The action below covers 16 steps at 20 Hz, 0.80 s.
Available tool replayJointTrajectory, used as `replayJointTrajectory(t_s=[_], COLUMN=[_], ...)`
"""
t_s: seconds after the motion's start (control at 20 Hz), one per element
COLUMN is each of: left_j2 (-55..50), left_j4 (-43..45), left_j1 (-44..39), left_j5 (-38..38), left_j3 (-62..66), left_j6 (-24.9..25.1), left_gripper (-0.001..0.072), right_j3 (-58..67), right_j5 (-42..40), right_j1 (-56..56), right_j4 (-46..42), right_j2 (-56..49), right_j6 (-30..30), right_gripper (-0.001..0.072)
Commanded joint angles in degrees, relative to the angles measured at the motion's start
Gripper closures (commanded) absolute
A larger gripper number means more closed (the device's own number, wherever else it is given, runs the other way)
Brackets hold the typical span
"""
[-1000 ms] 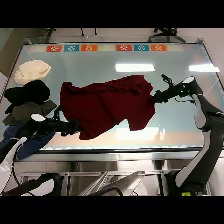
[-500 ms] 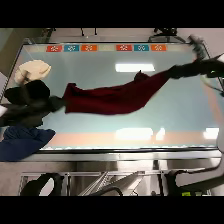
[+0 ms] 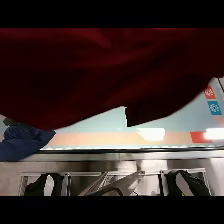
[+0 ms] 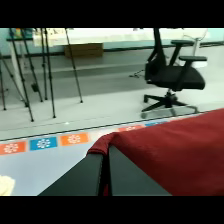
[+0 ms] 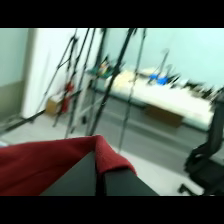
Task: Fold the shirts.
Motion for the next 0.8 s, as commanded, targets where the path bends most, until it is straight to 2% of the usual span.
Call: replayJointTrajectory(t_s=[0.0,0.15,0.25,0.4,0.5,0.6,0.75], left_j2=[-3.93,-9.40,-14.75,-25.79,-34.62,-44.30,-57.24], left_j4=[12.66,17.05,19.93,20.85,20.68,20.24,20.00], left_j1=[-9.53,-19.28,-22.56,-22.97,-22.14,-21.92,-22.08], left_j5=[-4.92,-4.85,-1.57,7.15,12.61,14.34,13.16], left_j3=[4.44,-4.15,-11.58,-21.75,-25.29,-25.14,-18.62], left_j6=[-3.34,-3.91,-3.91,-3.30,-0.70,2.19,3.15], left_gripper=[0.0695,0.0694,0.0694,0.0695,0.0695,0.0695,0.0695], right_j3=[-0.15,-0.61,-4.02,-14.16,-20.87,-22.49,-21.22], right_j5=[1.86,11.56,14.58,12.68,9.38,8.76,4.74], right_j1=[-0.33,-0.28,-0.11,-0.07,-0.09,-0.07,-0.09], right_j4=[-1.25,2.45,3.98,4.90,4.92,5.40,17.05], right_j2=[-0.33,-11.30,-18.47,-27.30,-33.64,-42.21,-53.59], right_j6=[1.75,5.62,7.28,6.56,5.35,4.96,0.22], right_gripper=[0.0693,0.0694,0.0693,0.0694,0.0694,0.0695,0.0694])
